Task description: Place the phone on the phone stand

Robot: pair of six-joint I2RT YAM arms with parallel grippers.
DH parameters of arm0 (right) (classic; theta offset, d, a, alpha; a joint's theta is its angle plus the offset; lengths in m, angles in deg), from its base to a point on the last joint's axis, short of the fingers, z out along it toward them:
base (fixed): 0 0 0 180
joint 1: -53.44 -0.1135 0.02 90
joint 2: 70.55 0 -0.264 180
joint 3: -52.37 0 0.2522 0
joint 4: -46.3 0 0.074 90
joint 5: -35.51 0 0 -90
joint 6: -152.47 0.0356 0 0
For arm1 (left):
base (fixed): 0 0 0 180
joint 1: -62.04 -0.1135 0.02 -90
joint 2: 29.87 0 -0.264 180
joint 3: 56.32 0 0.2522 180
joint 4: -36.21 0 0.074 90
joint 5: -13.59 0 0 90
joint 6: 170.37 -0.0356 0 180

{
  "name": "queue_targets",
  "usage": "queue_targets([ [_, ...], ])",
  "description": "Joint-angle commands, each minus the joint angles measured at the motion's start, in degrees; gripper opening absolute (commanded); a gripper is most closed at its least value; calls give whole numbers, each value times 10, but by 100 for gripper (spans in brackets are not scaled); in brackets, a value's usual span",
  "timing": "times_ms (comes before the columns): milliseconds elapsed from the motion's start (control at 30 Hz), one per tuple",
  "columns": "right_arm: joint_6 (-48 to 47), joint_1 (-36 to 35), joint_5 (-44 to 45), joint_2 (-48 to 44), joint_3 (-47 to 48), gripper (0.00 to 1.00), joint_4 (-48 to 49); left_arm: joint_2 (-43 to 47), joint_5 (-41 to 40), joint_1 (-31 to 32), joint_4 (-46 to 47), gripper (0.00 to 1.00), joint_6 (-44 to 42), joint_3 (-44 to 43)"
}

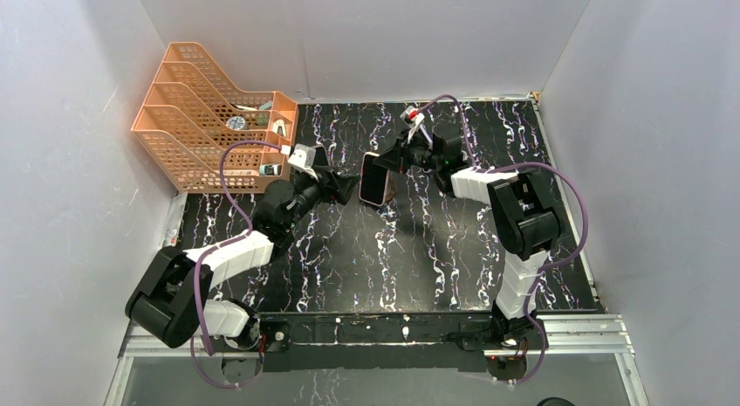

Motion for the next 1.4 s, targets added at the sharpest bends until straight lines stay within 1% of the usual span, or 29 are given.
queue_targets([
  [0, 9, -1, 3, -4, -12, 1, 60, 6, -6, -3, -4, 74, -8, 7],
  [300, 27, -1, 3, 11, -27, 1, 83, 3, -6, -3, -5, 74, -6, 7],
  [333, 30, -1, -1, 14, -27, 3, 83, 3, -6, -3, -5, 75, -6, 8],
  [367, 31, -1, -4, 16, -26, 16, 83, 3, -6, -3, -5, 75, -6, 8],
  [400, 32, -1, -5, 18, -26, 23, 83, 3, -6, -3, -5, 75, -6, 9],
  [433, 33, -1, -5, 19, -25, 33, 83, 3, -5, -3, -6, 75, -6, 8],
  [467, 32, -1, -3, 21, -24, 39, 82, 2, -5, -3, -5, 75, -6, 8],
  [533, 29, 1, 0, 22, -11, 44, 73, 2, -4, -3, -5, 75, -5, 8],
  [700, 13, 14, 3, 25, 40, 53, 30, 1, -3, -3, -5, 75, -5, 9],
  [767, 6, 24, 9, 23, 61, 59, 16, 2, -4, -3, -5, 75, -6, 10],
  [933, -9, 73, 45, 31, 120, 68, -18, 5, -4, -3, -5, 75, -7, 13],
  [967, -17, 84, 56, 39, 144, 69, -42, 5, -4, -3, -5, 75, -7, 13],
  [1033, -51, 99, 60, 74, 215, 68, -134, 2, -1, -3, -5, 75, -7, 12],
  [1100, -112, 104, 70, 123, 329, 66, -259, 0, 1, -3, -5, 75, -5, 11],
  [1200, -177, 105, 91, 211, 496, 64, -438, -1, 5, -3, -5, 75, -7, 11],
  [1233, -191, 106, 100, 237, 548, 64, -484, -1, 5, -3, -5, 75, -8, 12],
  [1267, -201, 106, 107, 259, 587, 64, -528, 1, 4, -3, -5, 75, -9, 13],
  [1367, -226, 108, 114, 314, 691, 68, -601, 0, 3, -3, -5, 75, -11, 15],
])
